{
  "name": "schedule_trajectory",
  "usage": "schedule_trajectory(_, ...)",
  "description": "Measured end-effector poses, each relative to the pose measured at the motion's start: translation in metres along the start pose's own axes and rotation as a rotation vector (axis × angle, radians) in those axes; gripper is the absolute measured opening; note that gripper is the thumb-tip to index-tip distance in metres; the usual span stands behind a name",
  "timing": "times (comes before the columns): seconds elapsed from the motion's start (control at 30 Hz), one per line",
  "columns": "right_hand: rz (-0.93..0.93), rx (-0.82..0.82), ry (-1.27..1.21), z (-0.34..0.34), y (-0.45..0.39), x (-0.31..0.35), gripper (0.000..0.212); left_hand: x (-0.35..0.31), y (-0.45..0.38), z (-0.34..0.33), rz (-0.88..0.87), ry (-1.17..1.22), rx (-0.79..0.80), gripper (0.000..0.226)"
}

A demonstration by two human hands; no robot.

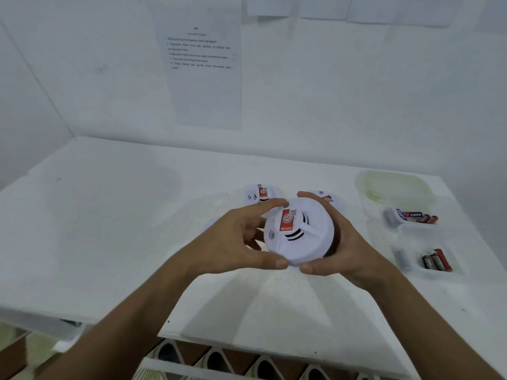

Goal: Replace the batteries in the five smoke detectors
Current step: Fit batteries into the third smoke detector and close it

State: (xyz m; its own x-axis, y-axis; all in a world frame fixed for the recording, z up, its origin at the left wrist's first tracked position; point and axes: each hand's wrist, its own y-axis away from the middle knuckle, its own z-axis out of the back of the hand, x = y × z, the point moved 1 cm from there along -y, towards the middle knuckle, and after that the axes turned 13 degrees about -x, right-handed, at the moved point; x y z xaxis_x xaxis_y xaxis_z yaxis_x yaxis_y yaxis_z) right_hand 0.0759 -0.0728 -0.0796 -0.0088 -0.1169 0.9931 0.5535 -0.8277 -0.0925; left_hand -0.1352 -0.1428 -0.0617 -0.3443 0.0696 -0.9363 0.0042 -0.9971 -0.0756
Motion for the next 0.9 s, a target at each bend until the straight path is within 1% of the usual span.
schedule_trajectory(0.03,-0.006,0.008,0.001,-0.001,0.001,0.001,0.101,-0.001,0.001,0.001,-0.008,0.018,-0.007,0.085)
schedule_trajectory(0.1,0.002,0.006,0.079,-0.001,0.002,0.001,0.1,0.001,0.002,0.003,-0.041,-0.015,-0.017,0.084)
schedule_trajectory(0.23,0.065,-0.025,0.326,0.0,0.002,0.003,0.104,0.0,0.004,0.009,-0.126,-0.207,-0.022,0.079)
schedule_trajectory(0.3,0.092,-0.032,0.4,0.0,0.001,0.004,0.104,0.0,0.004,0.009,-0.166,-0.255,-0.026,0.075)
schedule_trajectory(0.37,0.107,-0.039,0.446,-0.002,0.0,0.003,0.103,0.001,0.003,0.009,-0.182,-0.271,-0.039,0.076)
schedule_trajectory(0.47,0.11,-0.051,0.47,-0.006,0.0,0.002,0.104,0.004,0.004,0.011,-0.195,-0.267,-0.054,0.077)
schedule_trajectory(0.6,0.1,-0.051,0.414,-0.009,0.0,0.0,0.106,0.002,0.007,0.014,-0.211,-0.256,-0.075,0.076)
schedule_trajectory(0.9,0.088,-0.041,0.379,-0.012,-0.003,0.001,0.106,0.002,0.01,0.016,-0.18,-0.246,-0.086,0.08)
